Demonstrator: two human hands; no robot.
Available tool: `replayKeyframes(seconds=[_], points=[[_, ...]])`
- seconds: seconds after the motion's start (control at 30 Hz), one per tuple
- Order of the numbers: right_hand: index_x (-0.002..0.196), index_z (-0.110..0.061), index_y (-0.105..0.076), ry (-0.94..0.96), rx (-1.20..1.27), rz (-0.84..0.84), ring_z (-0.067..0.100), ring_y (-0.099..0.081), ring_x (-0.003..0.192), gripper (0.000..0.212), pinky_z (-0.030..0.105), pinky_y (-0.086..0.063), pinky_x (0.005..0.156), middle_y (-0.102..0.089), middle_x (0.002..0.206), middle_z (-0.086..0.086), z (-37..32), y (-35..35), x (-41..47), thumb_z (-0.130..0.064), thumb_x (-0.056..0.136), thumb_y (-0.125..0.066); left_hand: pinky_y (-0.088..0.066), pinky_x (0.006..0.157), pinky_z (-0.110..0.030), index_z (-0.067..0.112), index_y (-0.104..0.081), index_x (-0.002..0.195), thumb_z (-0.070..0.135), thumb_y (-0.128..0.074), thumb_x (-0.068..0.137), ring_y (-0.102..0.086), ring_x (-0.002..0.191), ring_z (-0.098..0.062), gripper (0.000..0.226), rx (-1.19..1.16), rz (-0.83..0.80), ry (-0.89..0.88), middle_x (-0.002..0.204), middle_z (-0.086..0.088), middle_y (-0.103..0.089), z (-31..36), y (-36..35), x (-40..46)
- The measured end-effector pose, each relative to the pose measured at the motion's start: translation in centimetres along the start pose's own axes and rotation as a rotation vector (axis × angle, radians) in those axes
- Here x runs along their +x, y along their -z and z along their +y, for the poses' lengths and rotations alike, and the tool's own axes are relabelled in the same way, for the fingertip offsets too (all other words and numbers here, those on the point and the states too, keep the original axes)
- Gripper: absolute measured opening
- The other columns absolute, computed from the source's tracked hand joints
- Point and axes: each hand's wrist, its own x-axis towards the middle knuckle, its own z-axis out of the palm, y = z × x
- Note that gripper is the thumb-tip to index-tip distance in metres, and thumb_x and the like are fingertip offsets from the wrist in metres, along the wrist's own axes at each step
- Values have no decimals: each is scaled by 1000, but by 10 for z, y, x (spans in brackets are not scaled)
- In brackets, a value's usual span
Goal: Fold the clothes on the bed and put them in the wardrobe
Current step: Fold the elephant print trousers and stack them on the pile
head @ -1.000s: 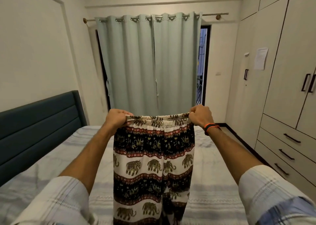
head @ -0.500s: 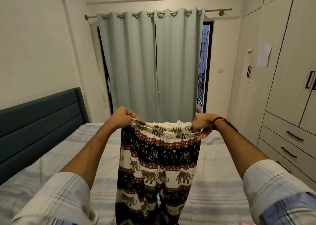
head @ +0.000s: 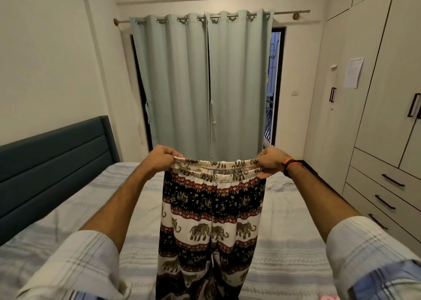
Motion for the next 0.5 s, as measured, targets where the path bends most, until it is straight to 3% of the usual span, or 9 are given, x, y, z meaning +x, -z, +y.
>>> replayKeyframes(seconds=[0.07, 0.2, 0.3, 0.37, 0.4, 0.43, 0.5], points=[[88, 1, -71, 7, 25, -9, 35, -72, 90, 21, 50, -59, 83, -74, 90, 18, -1, -1, 2, -15, 80, -60, -58, 76, -40, 10, -77, 83, -6, -52, 86, -65, 85, -23, 29, 41, 64, 21, 87, -10, -73, -1, -2, 0], [89, 0, -75, -8, 184, 75, 32, -73, 86, 21, 48, -60, 81, -75, 89, 16, -4, -3, -3, -10, 77, -60, -56, 58, -29, 17, -77, 77, -3, -51, 86, -63, 75, -18, 34, 78, 196, 32, 80, -2, -72, 1, -5, -3], [96, -2, -70, 55, 189, 84, 33, -70, 93, 23, 39, -58, 85, -73, 96, 14, -4, -5, -6, -23, 89, -66, -61, 73, -40, 21, -76, 71, -1, -52, 86, -68, 82, -21, 36, 44, 223, 33, 79, -1, -73, 1, -5, -3], [87, -7, -67, 123, 96, 49, 29, -66, 85, 39, 30, -53, 77, -72, 93, 7, -6, 0, -14, -45, 93, -61, -60, 80, -43, 20, -76, 69, 0, -50, 84, -69, 85, -24, 36, -17, 239, 33, 74, -2, -74, 1, -3, -6], [86, -8, -68, 131, 75, 36, 26, -67, 84, 40, 30, -52, 74, -74, 96, 5, -5, 2, -14, -47, 92, -61, -59, 82, -43, 20, -76, 70, 1, -51, 83, -69, 86, -24, 35, -48, 239, 30, 73, -2, -74, 1, -2, -6], [88, -7, -72, 158, 135, 36, 23, -67, 85, 33, 30, -52, 73, -74, 100, 7, -5, 2, -16, -40, 91, -65, -58, 84, -42, 19, -76, 71, 1, -53, 83, -69, 87, -23, 32, -65, 237, 19, 75, -1, -74, 2, -2, -9], [94, -4, -76, 186, 224, 95, 19, -65, 88, 16, 29, -51, 77, -73, 99, 17, -7, 0, -13, -8, 81, -69, -57, 82, -35, 19, -74, 82, 0, -60, 82, -67, 90, -21, 23, -19, 232, -24, 85, 0, -72, 3, -2, -13]])
